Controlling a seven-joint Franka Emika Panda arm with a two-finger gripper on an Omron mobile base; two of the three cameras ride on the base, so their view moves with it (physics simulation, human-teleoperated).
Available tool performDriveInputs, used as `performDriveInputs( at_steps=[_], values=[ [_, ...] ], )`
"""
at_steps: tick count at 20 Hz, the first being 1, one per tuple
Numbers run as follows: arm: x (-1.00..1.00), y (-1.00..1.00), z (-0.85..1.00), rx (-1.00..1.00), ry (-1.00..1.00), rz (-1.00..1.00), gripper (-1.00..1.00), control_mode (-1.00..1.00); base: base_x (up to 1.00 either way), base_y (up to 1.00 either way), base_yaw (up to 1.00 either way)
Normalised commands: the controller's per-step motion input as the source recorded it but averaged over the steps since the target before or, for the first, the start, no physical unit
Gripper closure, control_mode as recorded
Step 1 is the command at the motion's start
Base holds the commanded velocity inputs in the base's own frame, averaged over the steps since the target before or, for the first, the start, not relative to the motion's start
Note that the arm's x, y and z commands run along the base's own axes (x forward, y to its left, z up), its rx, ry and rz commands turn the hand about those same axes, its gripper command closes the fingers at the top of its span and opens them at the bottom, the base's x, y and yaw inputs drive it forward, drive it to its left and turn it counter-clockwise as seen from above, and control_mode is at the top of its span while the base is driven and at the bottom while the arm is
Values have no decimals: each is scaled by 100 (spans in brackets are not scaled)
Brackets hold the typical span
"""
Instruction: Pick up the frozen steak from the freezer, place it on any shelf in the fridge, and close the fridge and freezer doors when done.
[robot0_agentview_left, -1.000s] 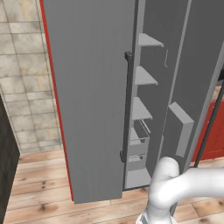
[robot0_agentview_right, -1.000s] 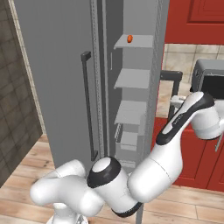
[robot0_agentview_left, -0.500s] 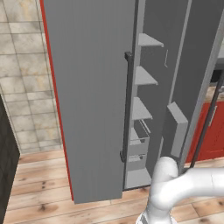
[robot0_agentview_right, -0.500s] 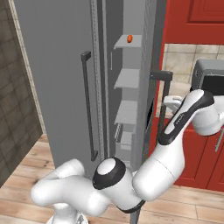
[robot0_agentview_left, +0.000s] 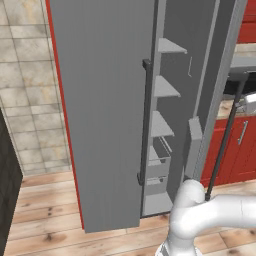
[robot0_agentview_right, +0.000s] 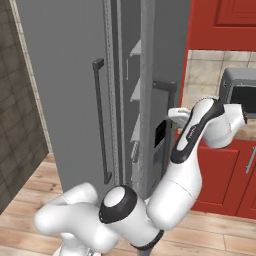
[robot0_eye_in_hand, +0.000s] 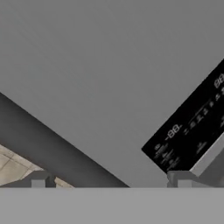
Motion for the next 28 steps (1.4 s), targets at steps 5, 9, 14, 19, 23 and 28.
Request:
performDriveInputs(
  at_steps=[5,9,14,19,23,28],
  values=[
    [48,97,0,0,-5,0,-100,-100,0,0,0],
    [46,89,0,0,-6,0,-100,-100,0,0,0],
    [48,79,5,0,-5,0,-100,-100,0,0,0],
    [52,70,9,0,-4,0,-100,-100,0,0,0],
    [57,66,10,0,-3,0,-100,-100,0,0,0],
    [48,47,14,5,-2,0,-100,-100,0,0,0]
  ],
)
